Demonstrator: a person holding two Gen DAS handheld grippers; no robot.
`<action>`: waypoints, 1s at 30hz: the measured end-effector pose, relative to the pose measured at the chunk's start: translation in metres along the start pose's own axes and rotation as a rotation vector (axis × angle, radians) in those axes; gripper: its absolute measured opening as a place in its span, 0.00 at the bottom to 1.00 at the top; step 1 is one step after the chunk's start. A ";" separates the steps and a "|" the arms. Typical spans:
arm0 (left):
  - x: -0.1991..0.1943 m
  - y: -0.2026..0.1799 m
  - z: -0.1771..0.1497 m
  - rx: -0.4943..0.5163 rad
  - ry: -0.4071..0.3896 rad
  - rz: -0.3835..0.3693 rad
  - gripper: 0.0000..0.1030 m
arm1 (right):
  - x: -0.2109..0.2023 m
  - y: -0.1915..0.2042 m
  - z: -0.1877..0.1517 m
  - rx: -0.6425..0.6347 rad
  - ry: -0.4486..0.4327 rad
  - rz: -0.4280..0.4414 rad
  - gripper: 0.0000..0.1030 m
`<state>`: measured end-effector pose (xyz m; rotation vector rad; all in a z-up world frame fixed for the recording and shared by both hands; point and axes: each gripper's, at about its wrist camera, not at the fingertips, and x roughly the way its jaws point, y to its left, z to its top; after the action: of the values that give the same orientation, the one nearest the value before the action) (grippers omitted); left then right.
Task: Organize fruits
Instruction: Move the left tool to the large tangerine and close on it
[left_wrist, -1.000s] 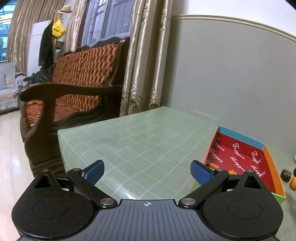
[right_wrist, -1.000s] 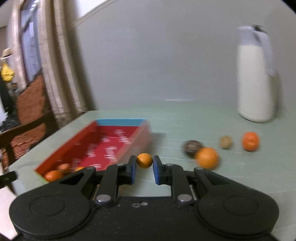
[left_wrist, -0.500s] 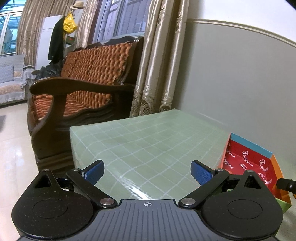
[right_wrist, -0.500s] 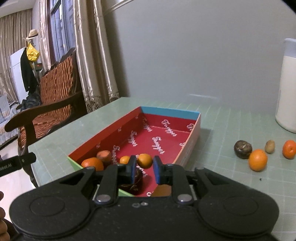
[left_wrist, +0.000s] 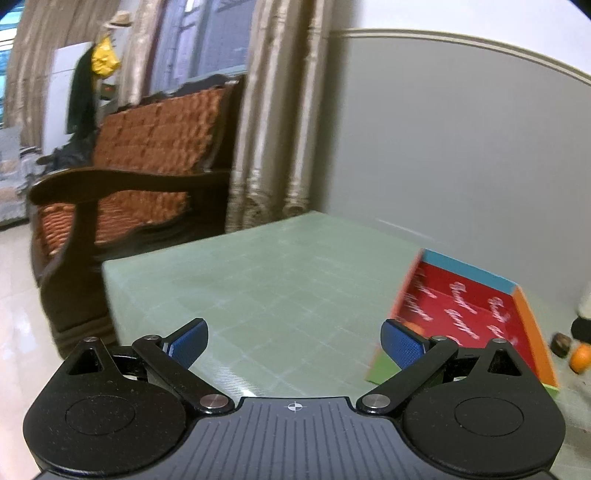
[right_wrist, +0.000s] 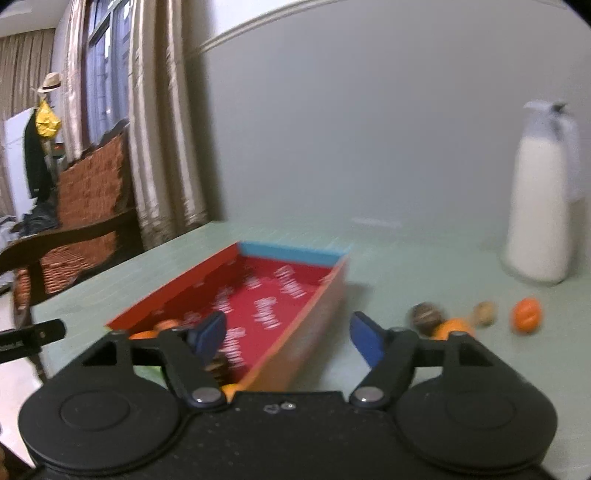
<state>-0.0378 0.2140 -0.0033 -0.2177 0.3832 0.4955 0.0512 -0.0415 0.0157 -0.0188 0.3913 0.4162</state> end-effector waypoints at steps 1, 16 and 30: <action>0.000 -0.006 0.000 0.008 0.004 -0.016 0.96 | -0.003 -0.006 0.000 -0.007 -0.010 -0.025 0.77; -0.029 -0.162 0.000 0.250 -0.010 -0.331 0.96 | -0.045 -0.145 -0.038 0.124 -0.049 -0.562 1.00; -0.022 -0.257 -0.027 0.377 0.041 -0.443 0.96 | -0.075 -0.185 -0.046 0.185 -0.037 -0.758 1.00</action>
<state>0.0648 -0.0242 0.0103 0.0554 0.4457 -0.0216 0.0445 -0.2448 -0.0102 0.0204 0.3563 -0.3681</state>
